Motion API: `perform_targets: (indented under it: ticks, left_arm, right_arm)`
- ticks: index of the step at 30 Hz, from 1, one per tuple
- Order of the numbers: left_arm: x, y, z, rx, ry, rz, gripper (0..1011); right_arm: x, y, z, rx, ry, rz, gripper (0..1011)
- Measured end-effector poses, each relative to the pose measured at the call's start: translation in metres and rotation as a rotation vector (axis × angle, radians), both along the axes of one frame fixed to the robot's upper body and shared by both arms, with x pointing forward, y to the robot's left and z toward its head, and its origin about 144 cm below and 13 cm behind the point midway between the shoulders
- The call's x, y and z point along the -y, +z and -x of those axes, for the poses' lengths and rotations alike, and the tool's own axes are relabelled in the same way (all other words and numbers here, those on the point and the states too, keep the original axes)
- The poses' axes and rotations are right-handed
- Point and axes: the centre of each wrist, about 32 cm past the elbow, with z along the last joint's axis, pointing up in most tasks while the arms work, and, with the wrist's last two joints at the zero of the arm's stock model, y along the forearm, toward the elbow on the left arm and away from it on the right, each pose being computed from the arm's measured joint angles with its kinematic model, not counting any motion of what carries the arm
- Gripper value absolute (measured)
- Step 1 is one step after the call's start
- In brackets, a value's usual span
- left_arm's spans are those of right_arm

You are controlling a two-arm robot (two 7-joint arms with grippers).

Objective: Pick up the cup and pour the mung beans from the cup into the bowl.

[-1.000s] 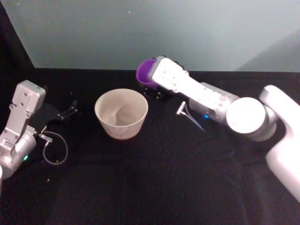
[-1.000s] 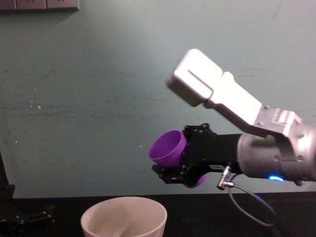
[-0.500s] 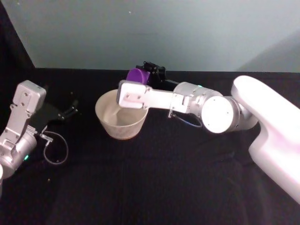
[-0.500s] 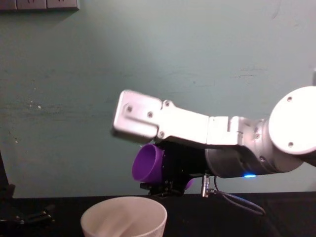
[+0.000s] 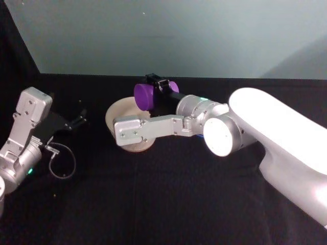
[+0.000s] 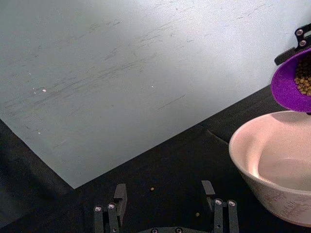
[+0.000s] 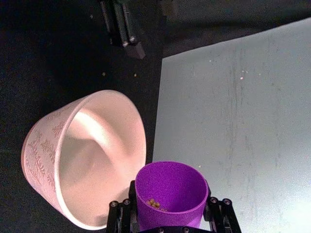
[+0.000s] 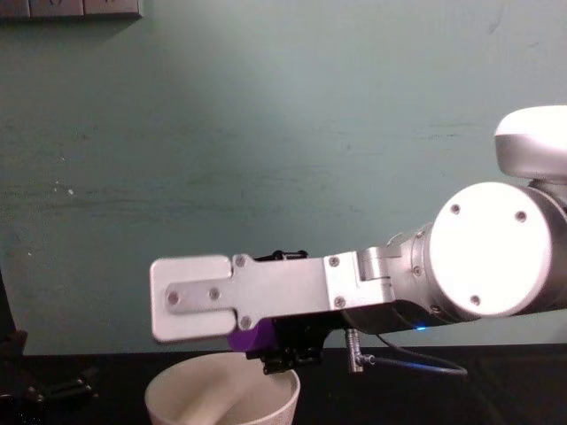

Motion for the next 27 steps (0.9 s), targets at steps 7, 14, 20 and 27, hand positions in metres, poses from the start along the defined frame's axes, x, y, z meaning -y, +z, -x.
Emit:
perform_targets:
  ticks: [7, 14, 20, 27]
  left_arm:
    - [0.000, 0.000, 0.000, 0.000, 0.000, 0.000, 1000]
    - [0.000, 0.000, 0.000, 0.000, 0.000, 0.000, 1000]
    - [0.000, 0.000, 0.000, 0.000, 0.000, 0.000, 1000]
    - [0.000, 0.000, 0.000, 0.000, 0.000, 0.000, 1000]
  right_arm:
    - [-0.009, -0.001, 0.003, 0.060, 0.009, 0.091, 731]
    - [-0.016, -0.003, 0.005, 0.102, 0.018, 0.147, 731]
    - [-0.020, -0.005, 0.005, 0.125, 0.021, 0.176, 731]
    - [-0.022, -0.005, 0.005, 0.136, 0.024, 0.189, 731]
